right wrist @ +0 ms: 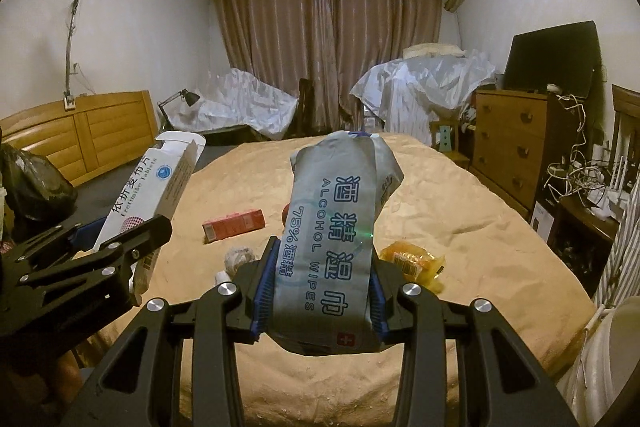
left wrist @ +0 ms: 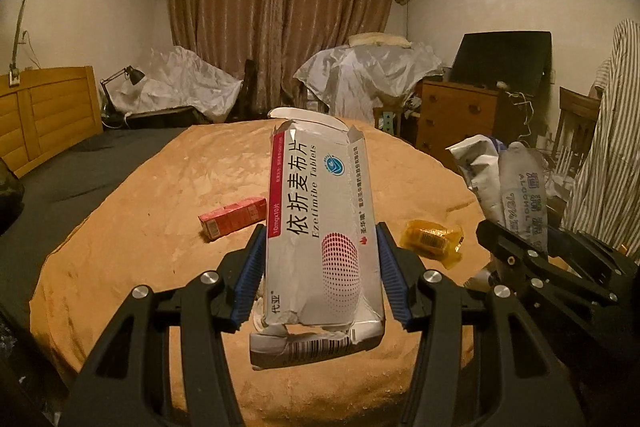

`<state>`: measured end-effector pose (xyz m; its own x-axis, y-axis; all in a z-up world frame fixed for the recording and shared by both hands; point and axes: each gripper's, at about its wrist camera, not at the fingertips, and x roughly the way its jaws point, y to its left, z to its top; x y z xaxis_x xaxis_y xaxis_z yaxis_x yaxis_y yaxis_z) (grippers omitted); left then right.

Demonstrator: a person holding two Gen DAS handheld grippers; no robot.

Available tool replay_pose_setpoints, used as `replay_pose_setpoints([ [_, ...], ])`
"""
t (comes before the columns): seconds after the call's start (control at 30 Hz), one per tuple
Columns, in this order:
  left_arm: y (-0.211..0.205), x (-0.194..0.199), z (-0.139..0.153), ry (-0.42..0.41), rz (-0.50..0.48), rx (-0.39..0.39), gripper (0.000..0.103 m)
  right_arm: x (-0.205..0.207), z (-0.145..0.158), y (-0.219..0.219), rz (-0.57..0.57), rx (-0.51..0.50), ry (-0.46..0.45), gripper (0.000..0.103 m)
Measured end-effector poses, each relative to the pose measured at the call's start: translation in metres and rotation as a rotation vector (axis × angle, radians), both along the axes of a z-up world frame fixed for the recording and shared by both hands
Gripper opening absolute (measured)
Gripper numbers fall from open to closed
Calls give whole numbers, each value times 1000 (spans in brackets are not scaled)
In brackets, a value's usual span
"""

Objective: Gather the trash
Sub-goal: 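Lift the medicine box and wipes pack and carry both toward the white bucket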

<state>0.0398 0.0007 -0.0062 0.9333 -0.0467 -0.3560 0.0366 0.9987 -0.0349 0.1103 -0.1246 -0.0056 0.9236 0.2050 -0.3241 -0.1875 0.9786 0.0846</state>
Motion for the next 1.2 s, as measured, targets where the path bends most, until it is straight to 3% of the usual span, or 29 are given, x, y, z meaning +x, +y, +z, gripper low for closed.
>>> replay_pose_setpoints([
  [0.73,-14,7,5,22,-19,11,52,-1,6,-4,-2,6,18,41],
  [0.93,-42,18,7,24,-82,15,52,-9,13,-27,-62,-7,22,41],
  [1.2,-114,28,15,26,-233,10,52,-39,27,-101,-207,-33,41,41],
])
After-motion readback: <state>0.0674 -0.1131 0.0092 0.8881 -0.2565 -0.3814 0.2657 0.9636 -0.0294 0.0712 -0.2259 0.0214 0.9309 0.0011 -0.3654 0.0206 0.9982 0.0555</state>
